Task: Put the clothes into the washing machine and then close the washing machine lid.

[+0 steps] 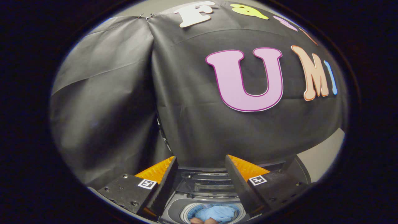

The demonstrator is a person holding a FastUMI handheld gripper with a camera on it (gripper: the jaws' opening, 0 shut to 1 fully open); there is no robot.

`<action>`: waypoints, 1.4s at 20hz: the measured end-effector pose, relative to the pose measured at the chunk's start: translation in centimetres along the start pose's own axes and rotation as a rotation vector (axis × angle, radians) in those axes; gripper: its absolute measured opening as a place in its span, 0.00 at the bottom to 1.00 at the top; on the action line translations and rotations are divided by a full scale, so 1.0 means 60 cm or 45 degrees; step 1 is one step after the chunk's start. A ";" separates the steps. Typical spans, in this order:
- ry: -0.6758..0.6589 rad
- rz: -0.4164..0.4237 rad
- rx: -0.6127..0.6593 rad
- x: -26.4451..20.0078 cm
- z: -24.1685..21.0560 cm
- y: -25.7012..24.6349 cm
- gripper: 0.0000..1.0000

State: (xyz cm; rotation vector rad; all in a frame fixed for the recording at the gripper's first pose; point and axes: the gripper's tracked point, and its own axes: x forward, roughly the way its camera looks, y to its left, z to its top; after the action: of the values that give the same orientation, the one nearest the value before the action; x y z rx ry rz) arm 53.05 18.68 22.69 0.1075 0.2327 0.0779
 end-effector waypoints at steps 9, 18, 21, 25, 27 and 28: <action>0.096 -0.182 -0.066 0.096 -0.057 -0.033 0.93; 0.158 -0.240 -0.109 0.139 -0.114 -0.052 0.95; 0.164 -0.225 -0.109 0.134 -0.107 -0.053 0.96; 0.192 -0.186 -0.095 0.107 -0.116 -0.046 0.96; 0.212 -0.170 -0.095 0.090 -0.123 -0.042 0.96; 0.201 -0.165 -0.101 0.084 -0.121 -0.041 0.96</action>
State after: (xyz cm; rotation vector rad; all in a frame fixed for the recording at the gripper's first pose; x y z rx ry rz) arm 56.39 17.42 14.24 0.0070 0.3931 -0.0336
